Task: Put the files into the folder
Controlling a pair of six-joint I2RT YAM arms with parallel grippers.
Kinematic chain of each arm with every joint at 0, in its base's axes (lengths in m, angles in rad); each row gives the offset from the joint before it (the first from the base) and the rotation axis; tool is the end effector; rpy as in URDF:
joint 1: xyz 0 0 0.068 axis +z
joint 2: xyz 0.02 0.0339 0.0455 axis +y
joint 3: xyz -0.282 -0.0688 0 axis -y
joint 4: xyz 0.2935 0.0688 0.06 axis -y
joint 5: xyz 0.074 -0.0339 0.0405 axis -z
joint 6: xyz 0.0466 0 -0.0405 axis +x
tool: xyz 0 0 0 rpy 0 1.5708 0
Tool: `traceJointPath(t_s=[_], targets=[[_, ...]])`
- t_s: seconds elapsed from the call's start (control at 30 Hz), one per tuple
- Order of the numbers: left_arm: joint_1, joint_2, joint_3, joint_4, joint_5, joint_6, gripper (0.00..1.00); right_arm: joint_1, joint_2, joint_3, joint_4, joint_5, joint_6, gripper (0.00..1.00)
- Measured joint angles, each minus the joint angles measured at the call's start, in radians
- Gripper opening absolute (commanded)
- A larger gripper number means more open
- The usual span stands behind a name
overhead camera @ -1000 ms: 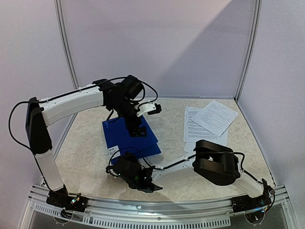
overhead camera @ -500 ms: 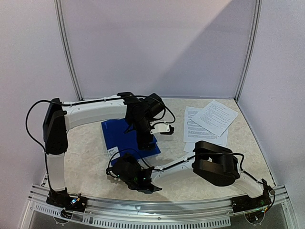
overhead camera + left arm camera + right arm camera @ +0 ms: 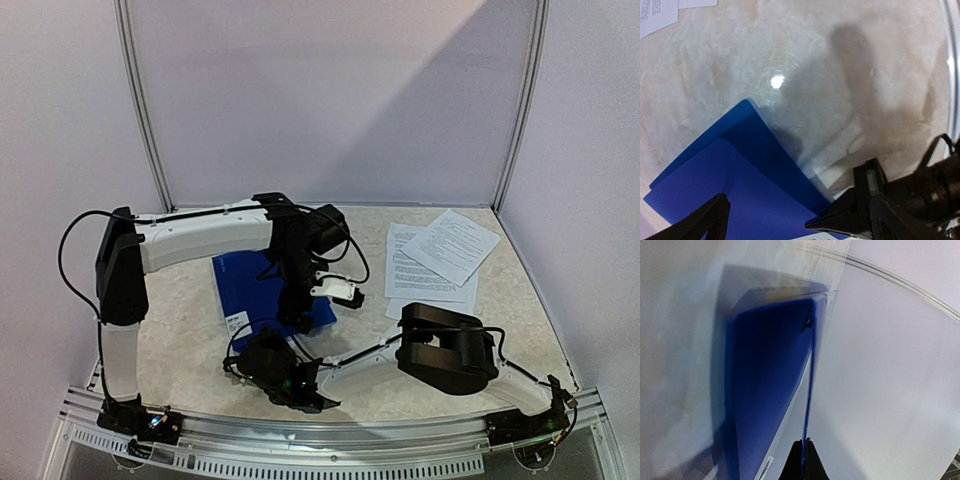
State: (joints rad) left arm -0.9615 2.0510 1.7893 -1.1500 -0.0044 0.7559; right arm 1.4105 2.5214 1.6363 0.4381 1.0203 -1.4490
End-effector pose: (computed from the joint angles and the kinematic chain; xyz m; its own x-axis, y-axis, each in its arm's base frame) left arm 0.2682 -0.3840 0.2266 0.1511 0.9821 -0.1123 0.9840 -0.1386 0.1118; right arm 0.1303 0.5568 0.0457 0.3824 -0.8878 0.2561 -0.1163 -0.3212 -0.9398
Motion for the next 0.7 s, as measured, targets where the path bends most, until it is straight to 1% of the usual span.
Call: traceJointPath(t_s=[0.1,0.17,0.3,0.37,0.47,0.57,0.7], targets=[[0.036,-0.029,0.014,-0.06,0.106,0.018,1.0,0.002,0.0,-0.015,0.04,0.007,0.0,0.0],[0.086,-0.068,0.017,-0.071,0.156,0.014,1.0,0.003,0.0,-0.022,0.058,0.014,0.002,0.0],[0.174,-0.106,0.035,-0.061,0.177,-0.06,1.0,0.003,0.0,-0.023,0.06,0.017,0.01,0.0],[0.192,-0.103,0.041,-0.036,0.168,-0.121,1.0,0.004,0.0,-0.023,0.067,0.017,0.0,0.0],[0.17,-0.078,0.068,-0.01,0.145,-0.188,0.99,0.007,0.001,-0.026,0.087,0.017,-0.039,0.0],[0.12,-0.005,0.166,-0.003,0.097,-0.219,1.0,0.013,0.003,-0.028,0.105,0.017,-0.08,0.0],[0.071,0.109,0.306,-0.023,0.045,-0.215,0.99,0.029,0.006,-0.028,0.122,0.017,-0.121,0.0]])
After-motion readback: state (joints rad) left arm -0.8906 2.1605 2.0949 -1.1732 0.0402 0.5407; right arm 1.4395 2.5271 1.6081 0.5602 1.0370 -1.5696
